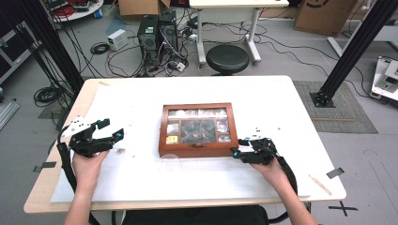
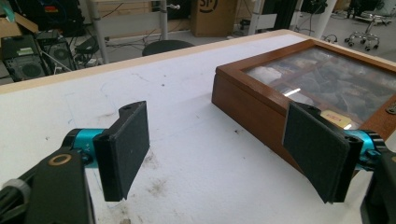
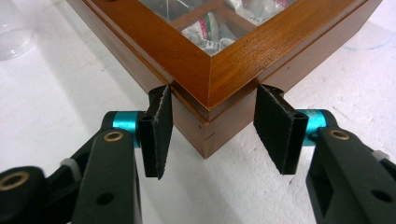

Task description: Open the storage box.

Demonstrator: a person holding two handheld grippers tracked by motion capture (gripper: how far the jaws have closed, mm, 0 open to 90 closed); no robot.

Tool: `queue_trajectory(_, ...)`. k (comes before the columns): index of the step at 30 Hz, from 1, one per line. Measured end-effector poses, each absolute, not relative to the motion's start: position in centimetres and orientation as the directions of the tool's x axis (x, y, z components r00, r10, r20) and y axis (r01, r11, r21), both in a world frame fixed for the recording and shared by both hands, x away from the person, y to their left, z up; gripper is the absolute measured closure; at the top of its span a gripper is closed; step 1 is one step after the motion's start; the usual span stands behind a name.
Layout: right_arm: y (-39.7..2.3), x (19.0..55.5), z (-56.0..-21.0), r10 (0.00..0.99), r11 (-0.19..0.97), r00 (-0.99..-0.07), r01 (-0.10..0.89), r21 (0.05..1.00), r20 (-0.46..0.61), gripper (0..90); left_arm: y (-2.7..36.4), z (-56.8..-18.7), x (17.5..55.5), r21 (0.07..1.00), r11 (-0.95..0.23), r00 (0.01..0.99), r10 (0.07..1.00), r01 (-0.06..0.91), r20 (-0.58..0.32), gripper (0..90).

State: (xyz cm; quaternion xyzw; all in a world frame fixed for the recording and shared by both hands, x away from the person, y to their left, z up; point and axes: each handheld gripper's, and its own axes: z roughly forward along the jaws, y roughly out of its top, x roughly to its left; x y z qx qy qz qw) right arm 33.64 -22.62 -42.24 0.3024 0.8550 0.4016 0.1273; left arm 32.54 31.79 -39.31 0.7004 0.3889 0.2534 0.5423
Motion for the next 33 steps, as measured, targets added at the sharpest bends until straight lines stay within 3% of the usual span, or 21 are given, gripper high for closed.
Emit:
queue_trajectory(20, -22.44, 33.14, -41.6, 0.636, 0.479, -0.771, 0.373, 0.795, -0.021, 53.4, 31.61, -39.35, 32.59, 0.954, -0.112, 0.57, 0.819, 0.278, -0.069, 23.1)
queue_trajectory(31, -22.07, 32.89, -41.31, 0.674, 0.452, -0.739, 0.388, 0.803, -0.022, 52.7, 31.71, -39.32, 32.51, 0.955, -0.101, 0.568, 0.819, 0.279, -0.08, 23.1)
queue_trajectory(33, -21.89, 32.84, -41.23, 0.693, 0.452, -0.72, 0.393, 0.801, -0.038, 48.0, 31.74, -39.31, 32.51, 0.955, -0.099, 0.568, 0.819, 0.278, -0.081, 23.1)
